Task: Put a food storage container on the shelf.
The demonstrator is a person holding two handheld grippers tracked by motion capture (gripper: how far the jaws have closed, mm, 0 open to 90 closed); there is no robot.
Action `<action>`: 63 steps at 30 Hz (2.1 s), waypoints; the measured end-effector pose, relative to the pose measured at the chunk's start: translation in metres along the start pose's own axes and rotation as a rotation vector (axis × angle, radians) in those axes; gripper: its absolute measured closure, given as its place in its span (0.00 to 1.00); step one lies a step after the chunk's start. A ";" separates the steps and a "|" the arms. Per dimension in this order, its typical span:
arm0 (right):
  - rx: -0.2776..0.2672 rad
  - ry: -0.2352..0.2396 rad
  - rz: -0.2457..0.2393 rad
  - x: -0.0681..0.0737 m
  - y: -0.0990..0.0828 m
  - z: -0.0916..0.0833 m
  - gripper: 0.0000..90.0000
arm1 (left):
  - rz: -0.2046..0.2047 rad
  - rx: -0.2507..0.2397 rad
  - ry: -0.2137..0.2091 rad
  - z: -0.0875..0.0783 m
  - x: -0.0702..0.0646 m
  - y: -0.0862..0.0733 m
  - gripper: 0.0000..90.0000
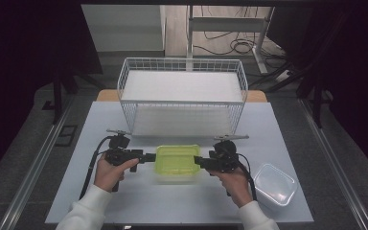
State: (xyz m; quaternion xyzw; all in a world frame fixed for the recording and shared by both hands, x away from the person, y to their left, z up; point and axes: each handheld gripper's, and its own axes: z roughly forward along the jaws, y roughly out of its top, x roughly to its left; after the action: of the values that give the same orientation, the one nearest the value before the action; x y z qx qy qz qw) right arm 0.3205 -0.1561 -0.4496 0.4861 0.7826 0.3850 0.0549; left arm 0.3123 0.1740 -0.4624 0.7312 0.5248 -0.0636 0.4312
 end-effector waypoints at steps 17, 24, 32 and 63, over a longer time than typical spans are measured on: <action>0.110 0.014 0.074 -0.017 0.004 0.045 0.42 | -0.108 0.069 -0.045 0.042 0.020 0.003 0.41; 0.132 0.022 0.104 -0.021 0.001 0.049 0.45 | -0.144 0.074 -0.061 0.043 0.028 0.001 0.46; 0.137 0.070 0.167 -0.029 -0.001 0.051 0.48 | -0.149 0.095 -0.072 0.050 0.027 -0.003 0.60; 0.040 0.183 0.138 -0.022 0.000 0.020 0.83 | -0.059 -0.016 -0.066 0.023 0.007 -0.005 0.88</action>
State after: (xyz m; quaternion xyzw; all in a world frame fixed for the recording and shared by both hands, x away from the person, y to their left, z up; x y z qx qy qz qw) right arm 0.3412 -0.1631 -0.4703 0.5026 0.7566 0.4150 -0.0529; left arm 0.3193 0.1632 -0.4836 0.7093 0.5322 -0.0965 0.4521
